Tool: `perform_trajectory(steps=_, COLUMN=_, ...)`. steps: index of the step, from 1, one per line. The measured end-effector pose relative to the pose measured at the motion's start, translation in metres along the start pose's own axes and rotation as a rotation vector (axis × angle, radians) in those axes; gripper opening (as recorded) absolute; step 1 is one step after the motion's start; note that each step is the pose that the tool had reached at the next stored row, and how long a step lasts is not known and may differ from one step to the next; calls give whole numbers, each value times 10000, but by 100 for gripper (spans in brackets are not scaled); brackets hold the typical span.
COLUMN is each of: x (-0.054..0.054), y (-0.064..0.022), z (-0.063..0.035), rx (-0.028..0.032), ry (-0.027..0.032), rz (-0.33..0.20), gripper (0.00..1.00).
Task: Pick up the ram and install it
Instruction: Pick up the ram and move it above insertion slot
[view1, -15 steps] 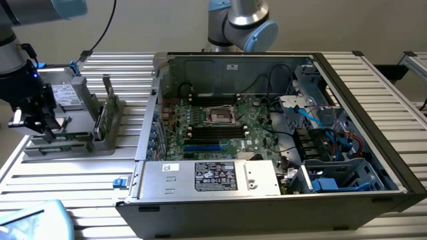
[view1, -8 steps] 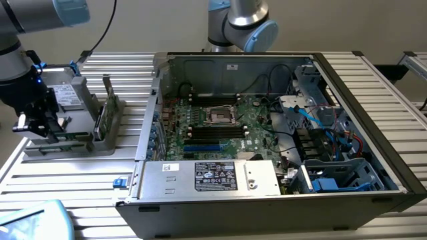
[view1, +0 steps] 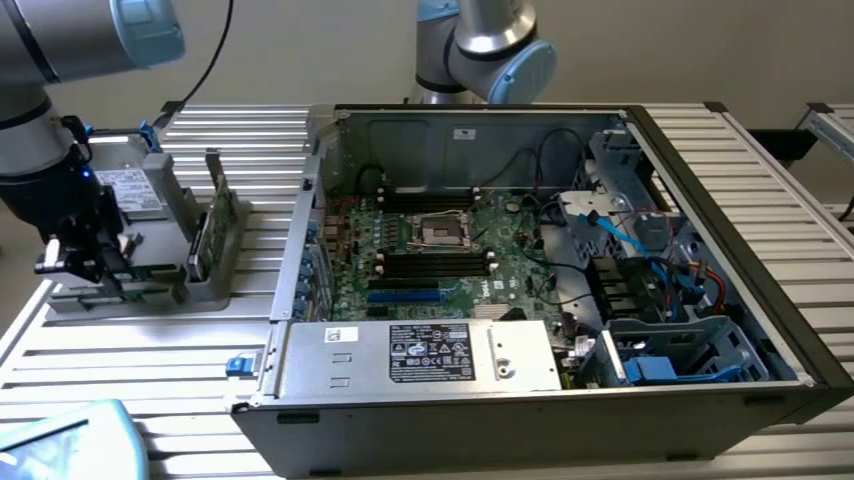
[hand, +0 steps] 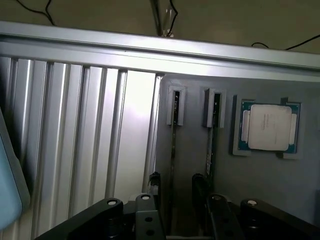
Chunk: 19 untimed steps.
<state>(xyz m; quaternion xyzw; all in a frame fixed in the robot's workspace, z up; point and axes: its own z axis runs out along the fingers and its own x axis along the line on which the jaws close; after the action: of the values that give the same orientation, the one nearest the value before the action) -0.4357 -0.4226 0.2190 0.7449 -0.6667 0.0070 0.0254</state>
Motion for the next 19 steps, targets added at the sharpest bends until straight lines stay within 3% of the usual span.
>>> perform_trajectory(steps=19, x=10, y=15, z=282, rx=18, ry=2, rz=-28, gripper=39)
